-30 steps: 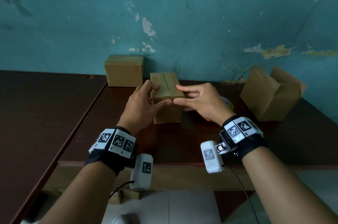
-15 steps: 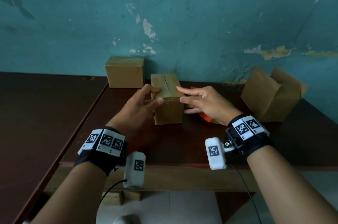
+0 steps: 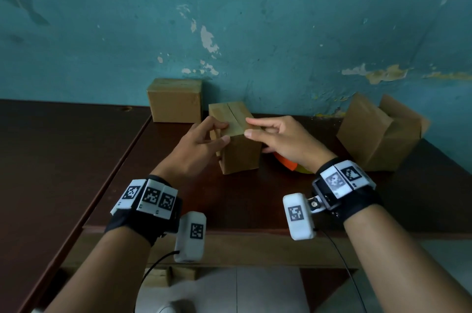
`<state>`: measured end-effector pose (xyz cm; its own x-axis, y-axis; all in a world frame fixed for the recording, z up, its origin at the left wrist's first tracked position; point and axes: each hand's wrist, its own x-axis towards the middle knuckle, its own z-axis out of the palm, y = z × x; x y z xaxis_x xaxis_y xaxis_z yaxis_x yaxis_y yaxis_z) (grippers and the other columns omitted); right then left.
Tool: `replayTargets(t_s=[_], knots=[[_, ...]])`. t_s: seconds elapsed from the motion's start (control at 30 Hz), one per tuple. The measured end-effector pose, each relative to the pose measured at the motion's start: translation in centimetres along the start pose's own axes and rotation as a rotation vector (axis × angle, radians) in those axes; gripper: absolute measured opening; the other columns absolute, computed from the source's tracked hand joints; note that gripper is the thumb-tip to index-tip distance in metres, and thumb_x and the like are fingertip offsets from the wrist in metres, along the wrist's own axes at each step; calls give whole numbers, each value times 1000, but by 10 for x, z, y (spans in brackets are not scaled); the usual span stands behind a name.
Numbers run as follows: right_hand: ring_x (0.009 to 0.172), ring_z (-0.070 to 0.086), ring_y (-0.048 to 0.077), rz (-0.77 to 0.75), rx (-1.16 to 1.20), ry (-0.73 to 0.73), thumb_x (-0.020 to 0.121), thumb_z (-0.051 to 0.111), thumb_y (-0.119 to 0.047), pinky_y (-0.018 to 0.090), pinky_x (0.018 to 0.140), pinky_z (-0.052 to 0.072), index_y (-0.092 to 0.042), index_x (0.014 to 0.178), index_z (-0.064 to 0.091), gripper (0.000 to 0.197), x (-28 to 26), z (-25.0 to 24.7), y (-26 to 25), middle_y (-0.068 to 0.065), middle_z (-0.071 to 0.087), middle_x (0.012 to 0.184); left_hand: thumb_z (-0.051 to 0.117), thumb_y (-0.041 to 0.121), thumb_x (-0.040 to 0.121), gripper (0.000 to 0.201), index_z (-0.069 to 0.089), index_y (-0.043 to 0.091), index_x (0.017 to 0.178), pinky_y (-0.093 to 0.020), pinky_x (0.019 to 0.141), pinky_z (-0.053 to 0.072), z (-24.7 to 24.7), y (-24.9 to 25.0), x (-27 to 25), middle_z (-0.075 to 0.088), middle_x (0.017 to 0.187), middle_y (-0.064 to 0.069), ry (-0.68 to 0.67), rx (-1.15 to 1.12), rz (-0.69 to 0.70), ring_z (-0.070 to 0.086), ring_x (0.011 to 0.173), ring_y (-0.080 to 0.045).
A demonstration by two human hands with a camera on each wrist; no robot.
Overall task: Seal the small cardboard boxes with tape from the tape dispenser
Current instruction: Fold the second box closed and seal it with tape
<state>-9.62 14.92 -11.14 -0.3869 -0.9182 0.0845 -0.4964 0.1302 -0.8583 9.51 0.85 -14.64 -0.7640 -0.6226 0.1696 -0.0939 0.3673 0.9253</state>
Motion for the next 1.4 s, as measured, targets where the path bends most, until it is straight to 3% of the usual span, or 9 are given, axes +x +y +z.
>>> replayTargets(t_s=[0.13,0.3,0.5,0.6,0.8,0.97,1.17,1.3,1.4], knots=[[142,53,11,-65,-348,36,71,73,-84,41,117,45,-44,152,53,92,-2,8,-9,-9,58,154,63,45,100,16,63,42,116,-25,82,58,3,2,0,54,130,-7,41,113,40,67,105,-13],[141,48,22,-53,-512,40,76,75,-79,35,98,41,-39,158,42,97,-7,23,-20,0,48,153,59,45,102,20,67,36,118,-28,90,50,4,10,-4,51,122,-3,118,196,39,61,106,-12],[117,59,19,-92,-529,132,79,76,-74,39,97,54,-35,147,52,82,-4,31,-16,-3,45,129,53,62,85,28,69,49,104,-49,107,45,1,17,-7,49,119,6,208,211,29,50,122,-28],[119,55,16,-101,-494,105,81,81,-62,33,100,48,-35,148,53,77,-4,28,-18,-5,42,128,55,44,92,20,66,50,107,-52,108,45,-4,18,-7,49,124,2,282,206,9,47,126,-31],[131,47,15,-88,-434,21,86,79,-44,26,102,36,-39,151,53,70,-7,24,-19,-8,39,140,48,14,99,36,59,19,133,-48,108,45,-16,16,-9,49,139,-8,485,180,-47,49,128,-30],[159,24,17,-90,-426,-39,95,70,-33,35,123,23,-42,157,47,66,-8,20,-22,-6,25,173,46,5,97,51,53,21,145,-29,80,46,-23,13,-10,57,133,-5,452,134,-133,57,107,-17],[163,10,21,-59,-388,-63,103,60,-28,39,126,18,-46,159,42,62,-9,20,-23,-6,5,178,44,5,95,47,71,30,125,-48,109,48,-24,12,-9,66,125,3,431,-71,-172,58,121,-22],[154,33,38,-4,-401,-65,106,56,-24,42,115,42,-47,160,37,62,-13,18,-30,3,-2,178,48,1,98,46,73,28,126,-47,111,47,-28,11,-8,65,123,4,415,-121,-182,57,121,-23],[138,47,50,42,-435,-66,108,53,-25,49,108,44,-47,162,33,62,-15,16,-35,13,-2,177,55,3,97,47,71,32,131,-45,113,46,-29,10,-7,66,129,4,376,-90,-171,57,124,-21]])
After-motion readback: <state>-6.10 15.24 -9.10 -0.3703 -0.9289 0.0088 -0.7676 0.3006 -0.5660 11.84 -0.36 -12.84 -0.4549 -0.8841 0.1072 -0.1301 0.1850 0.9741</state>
